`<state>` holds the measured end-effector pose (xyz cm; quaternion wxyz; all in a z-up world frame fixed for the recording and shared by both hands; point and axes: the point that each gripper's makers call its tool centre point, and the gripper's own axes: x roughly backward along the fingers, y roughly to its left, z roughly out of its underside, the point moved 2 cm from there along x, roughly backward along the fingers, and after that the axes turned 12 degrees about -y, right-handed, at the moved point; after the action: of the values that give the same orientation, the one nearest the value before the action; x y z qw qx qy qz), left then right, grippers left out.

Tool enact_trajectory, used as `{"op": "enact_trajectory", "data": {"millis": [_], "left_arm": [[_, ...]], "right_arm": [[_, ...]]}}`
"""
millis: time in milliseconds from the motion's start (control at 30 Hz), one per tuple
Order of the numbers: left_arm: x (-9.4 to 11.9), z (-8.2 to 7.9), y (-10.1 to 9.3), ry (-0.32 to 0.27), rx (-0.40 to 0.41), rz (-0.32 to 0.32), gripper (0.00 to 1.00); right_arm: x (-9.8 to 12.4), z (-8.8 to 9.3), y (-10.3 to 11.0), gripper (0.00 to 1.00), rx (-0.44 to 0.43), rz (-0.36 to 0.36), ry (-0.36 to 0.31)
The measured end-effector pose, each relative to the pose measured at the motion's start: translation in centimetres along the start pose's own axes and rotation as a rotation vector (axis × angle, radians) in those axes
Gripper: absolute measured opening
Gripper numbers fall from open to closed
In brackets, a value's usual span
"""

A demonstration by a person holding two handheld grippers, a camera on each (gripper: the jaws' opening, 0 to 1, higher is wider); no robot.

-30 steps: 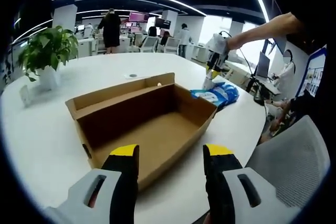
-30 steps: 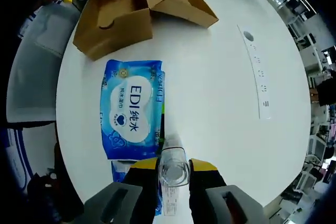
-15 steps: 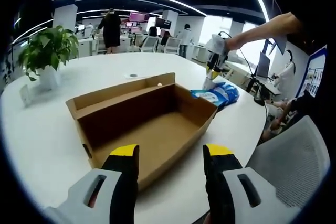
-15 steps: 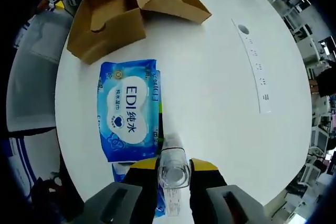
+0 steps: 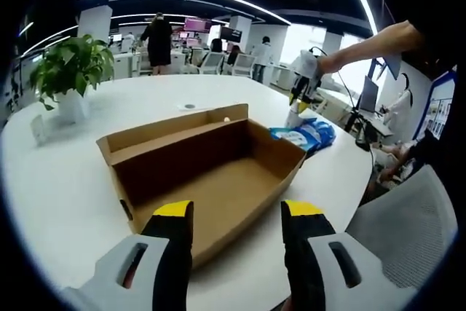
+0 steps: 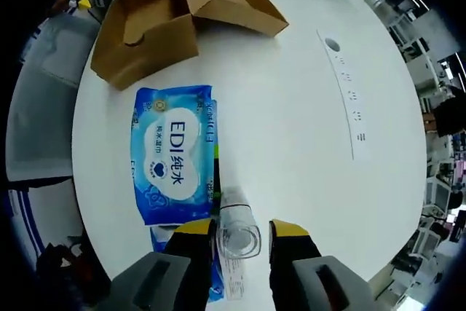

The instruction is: Operate the shoe box by opening the lid, removing the specified soft item, and placing it in the target area until the item is outside and the box remains undamaged.

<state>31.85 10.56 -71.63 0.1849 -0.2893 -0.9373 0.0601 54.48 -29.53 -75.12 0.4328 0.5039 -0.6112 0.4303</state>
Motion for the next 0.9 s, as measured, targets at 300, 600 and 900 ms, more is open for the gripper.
{"op": "enact_trajectory", "data": {"millis": [300,600,900], "left_arm": [[0.8,-0.8,2.4,-0.051,0.061,-0.131,0.48],[2.0,-1.2,4.6,-0.082,0.089,-0.243,0.48],[2.9,0.7,6.0,0.011,0.077,-0.343,0.48]], "right_arm": [[1.7,-0.7,0.2,0.3,-0.036,0.068,-0.069],[3.7,-0.6,1.0,0.32,-0.151,0.159,-0.16],[5.8,-0.6,1.9,0.32,-0.3,0.29,-0.269]]}}
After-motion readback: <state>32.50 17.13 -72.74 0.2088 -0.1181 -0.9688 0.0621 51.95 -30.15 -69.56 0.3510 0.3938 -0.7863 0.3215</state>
